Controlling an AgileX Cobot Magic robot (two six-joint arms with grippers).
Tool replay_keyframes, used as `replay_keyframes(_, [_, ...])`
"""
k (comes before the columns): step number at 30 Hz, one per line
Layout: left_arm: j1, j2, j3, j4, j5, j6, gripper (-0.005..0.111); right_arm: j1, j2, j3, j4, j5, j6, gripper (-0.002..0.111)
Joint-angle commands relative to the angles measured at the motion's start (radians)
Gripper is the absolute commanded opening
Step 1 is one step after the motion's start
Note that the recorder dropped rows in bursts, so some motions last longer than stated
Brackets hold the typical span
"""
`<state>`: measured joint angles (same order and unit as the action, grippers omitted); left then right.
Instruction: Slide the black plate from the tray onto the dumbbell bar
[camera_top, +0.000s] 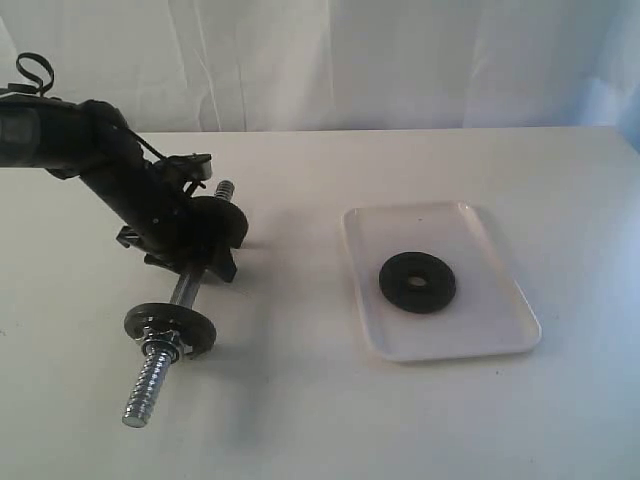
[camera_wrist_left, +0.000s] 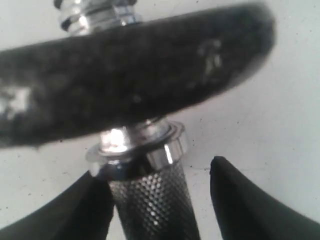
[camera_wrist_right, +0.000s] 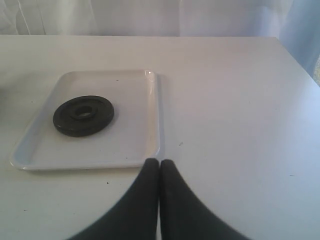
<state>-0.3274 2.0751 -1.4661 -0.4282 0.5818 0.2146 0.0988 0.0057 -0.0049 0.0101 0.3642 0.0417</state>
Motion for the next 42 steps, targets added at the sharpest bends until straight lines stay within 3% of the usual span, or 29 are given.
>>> replay_keyframes(1, [-0.005, 0.008, -0.002, -0.019, 0.006, -0.009, 0.059, -0.009, -0.006, 0.005, -0.003, -0.016, -0.002, 0.0])
replay_keyframes(4, [-0.005, 0.008, -0.002, -0.026, -0.004, -0.009, 0.047, -0.009, -0.006, 0.005, -0.003, -0.016, -0.002, 0.0])
replay_keyframes(9, [-0.005, 0.008, -0.002, -0.035, 0.002, -0.002, 0.001, -0.009, -0.006, 0.005, -0.003, -0.016, -0.002, 0.0])
replay_keyframes(34, [-0.035, -0.058, 0.0, -0.049, 0.07, 0.205, 0.0, -0.009, -0.006, 0.005, -0.01, -0.016, -0.014, 0.0])
replay_keyframes(38, [-0.035, -0.106, 0.019, -0.063, 0.073, 0.257, 0.0, -0.009, -0.006, 0.005, -0.08, -0.063, -0.154, 0.0])
replay_keyframes(42, [-0.035, -0.195, 0.097, -0.095, 0.019, 0.314, 0.0, -0.009, -0.006, 0.005, -0.078, -0.23, -0.151, 0.0])
